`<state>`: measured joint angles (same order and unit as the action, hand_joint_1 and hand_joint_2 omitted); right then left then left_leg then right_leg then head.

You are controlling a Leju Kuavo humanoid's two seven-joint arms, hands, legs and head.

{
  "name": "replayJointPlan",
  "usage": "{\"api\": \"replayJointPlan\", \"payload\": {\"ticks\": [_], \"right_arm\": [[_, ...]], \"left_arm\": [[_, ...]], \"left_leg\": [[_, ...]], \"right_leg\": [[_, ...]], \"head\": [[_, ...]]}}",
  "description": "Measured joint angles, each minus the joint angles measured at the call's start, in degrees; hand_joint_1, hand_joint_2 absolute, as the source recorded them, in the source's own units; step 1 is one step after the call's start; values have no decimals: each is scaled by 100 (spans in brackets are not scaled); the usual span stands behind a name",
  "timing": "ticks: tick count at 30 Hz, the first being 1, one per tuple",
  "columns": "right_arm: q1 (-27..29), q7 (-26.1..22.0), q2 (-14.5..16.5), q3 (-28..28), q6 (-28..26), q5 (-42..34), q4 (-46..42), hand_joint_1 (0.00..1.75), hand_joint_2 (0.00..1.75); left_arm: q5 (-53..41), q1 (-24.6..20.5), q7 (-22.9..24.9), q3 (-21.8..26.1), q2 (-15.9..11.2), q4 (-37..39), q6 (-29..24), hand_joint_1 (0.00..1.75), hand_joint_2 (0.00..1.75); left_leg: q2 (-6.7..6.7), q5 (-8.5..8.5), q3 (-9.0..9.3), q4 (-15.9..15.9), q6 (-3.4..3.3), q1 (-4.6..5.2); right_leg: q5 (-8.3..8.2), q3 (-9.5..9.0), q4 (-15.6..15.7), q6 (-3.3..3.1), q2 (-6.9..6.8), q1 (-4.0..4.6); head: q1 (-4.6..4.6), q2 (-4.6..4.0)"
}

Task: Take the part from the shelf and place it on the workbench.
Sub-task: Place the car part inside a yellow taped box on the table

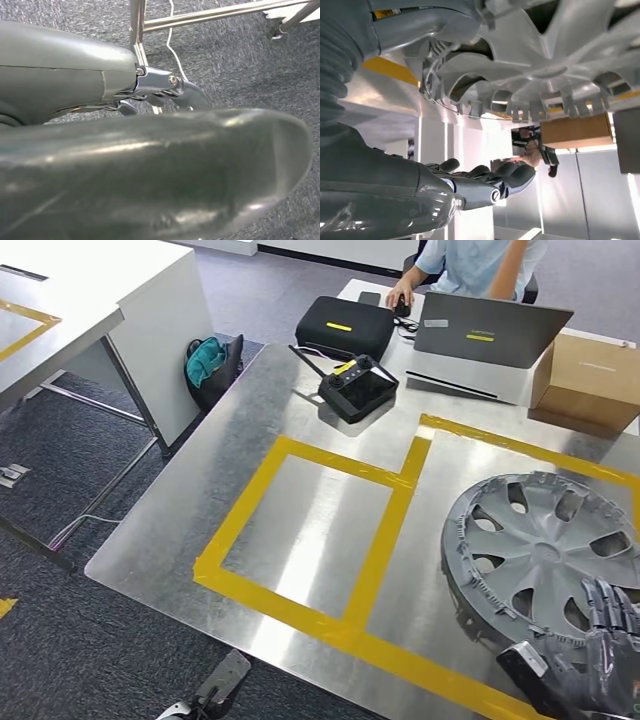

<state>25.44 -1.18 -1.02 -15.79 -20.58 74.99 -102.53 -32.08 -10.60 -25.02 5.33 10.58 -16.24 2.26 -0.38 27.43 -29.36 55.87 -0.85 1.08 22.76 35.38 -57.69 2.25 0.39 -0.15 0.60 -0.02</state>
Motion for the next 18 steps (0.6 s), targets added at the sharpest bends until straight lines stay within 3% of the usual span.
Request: {"api": "replayJointPlan", "payload": {"ticks": [3, 9, 13, 18], "right_arm": [[29, 4, 25, -83, 160, 43, 2, 0, 175], [-136, -314, 131, -194, 724, -1451, 93, 0, 175], [-206, -484, 227, -235, 596, -1687, 119, 0, 175], [9, -1118, 573, -183, -99, -1821, -303, 0, 175]], "left_arm": [[-29, 0, 20, 2, 0, 0, -1, 0, 0], [10, 4, 16, 36, 0, 0, -59, 0, 0], [25, 13, -22, 69, 0, 1, -81, 0, 0], [108, 40, -149, 150, 0, 2, -55, 0, 0]], "left_leg": [[0, 0, -1, 0, 0, 0], [1, 1, -3, 0, 1, 0], [1, 0, -1, 0, 1, -1], [1, 3, -3, -1, 5, -8]], "right_leg": [[0, 0, 0, 0, 1, 0], [0, -1, 0, 0, 4, 0], [-1, 0, 0, -1, 4, 0], [2, 7, -3, -6, 4, 7]], "head": [[1, 0], [2, 0], [1, 0], [1, 0]]}}
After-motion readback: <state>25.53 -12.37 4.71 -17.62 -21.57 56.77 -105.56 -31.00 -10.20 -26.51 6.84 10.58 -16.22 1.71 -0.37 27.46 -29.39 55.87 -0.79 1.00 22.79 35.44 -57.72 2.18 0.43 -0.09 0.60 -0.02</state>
